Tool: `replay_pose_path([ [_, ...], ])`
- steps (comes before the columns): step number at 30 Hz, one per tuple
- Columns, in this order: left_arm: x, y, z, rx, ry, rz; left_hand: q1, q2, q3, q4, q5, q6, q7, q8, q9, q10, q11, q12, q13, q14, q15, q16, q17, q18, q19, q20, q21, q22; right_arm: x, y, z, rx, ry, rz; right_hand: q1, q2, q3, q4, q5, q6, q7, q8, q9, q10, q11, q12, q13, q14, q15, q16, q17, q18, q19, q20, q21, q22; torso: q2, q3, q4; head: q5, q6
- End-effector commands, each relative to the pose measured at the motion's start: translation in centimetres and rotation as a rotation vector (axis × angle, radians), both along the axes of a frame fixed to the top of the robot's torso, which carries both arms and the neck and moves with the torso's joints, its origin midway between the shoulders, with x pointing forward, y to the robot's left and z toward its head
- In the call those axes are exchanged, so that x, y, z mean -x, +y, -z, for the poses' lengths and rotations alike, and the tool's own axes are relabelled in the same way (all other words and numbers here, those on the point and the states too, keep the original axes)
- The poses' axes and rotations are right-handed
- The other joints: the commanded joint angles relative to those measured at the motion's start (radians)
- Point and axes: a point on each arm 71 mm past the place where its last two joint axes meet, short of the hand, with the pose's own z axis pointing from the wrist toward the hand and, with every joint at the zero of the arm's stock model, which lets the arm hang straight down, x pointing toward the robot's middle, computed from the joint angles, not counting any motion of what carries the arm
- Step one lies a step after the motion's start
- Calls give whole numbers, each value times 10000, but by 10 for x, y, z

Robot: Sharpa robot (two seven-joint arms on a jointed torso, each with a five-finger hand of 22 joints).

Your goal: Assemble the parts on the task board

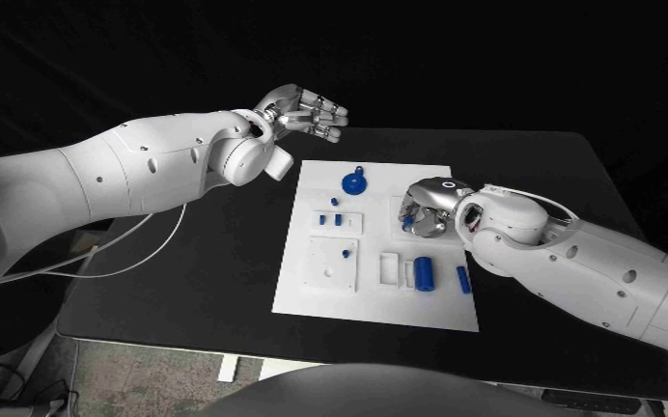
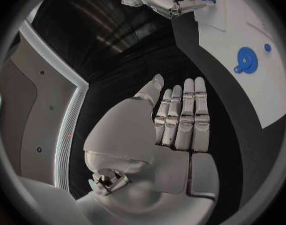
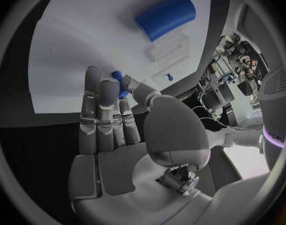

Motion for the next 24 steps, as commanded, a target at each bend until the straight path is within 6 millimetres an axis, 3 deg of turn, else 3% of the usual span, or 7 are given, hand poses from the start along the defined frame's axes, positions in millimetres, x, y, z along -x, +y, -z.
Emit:
replay_pose_path([
  [1,0,-2,-1,114,11,164,20,37,35,37,35,31,6,-6,-8,46,5,-6,-13,45,-12,-26,-12,-115,-56,-1,25,9,-1,0,-4,-127,-655,99,83,114,128,2,-30,202,-89,52,77,242,-132,57,18,15,-91,45,20,36,8,-99,32,41,-2,-4,-1,4,-5],
  [12,0,-1,-1,108,9,149,39,43,52,46,36,30,7,-5,-7,43,7,-6,-13,45,-13,-23,-11,-112,-65,-2,37,16,-1,-5,-14,-465,-941,239,88,18,308,48,-38,313,-120,45,70,346,-162,55,18,34,-120,10,66,-11,22,-155,12,208,-5,-4,7,31,-3],
  [17,-1,0,-1,97,6,118,39,43,52,46,36,30,7,-5,-7,43,7,-6,-13,45,-13,-23,-11,-112,-65,-2,37,16,-2,-3,-40,-1242,-1026,343,70,6,319,62,-6,330,-126,41,69,370,-170,54,17,34,-124,-1,73,-16,20,-157,-8,239,-3,4,-7,80,5],
  [22,-1,0,-1,93,-2,98,39,43,52,46,36,30,7,-5,-7,43,7,-6,-13,45,-13,-23,-11,-112,-65,-2,37,16,1,4,-59,-1806,-1099,206,62,11,302,55,48,342,-130,43,70,374,-172,54,18,42,-127,-8,77,-17,34,-159,-27,261,-11,-18,-21,101,-31],
  [24,-1,0,-1,92,-5,92,39,43,52,46,36,30,7,-5,-7,43,7,-6,-13,45,-13,-23,-11,-112,-65,-2,37,16,3,9,-63,-1956,-1068,86,61,19,293,51,51,351,-132,44,70,380,-173,53,17,42,-127,-10,78,-19,38,-160,-32,268,-4,-4,-16,100,-23],
])
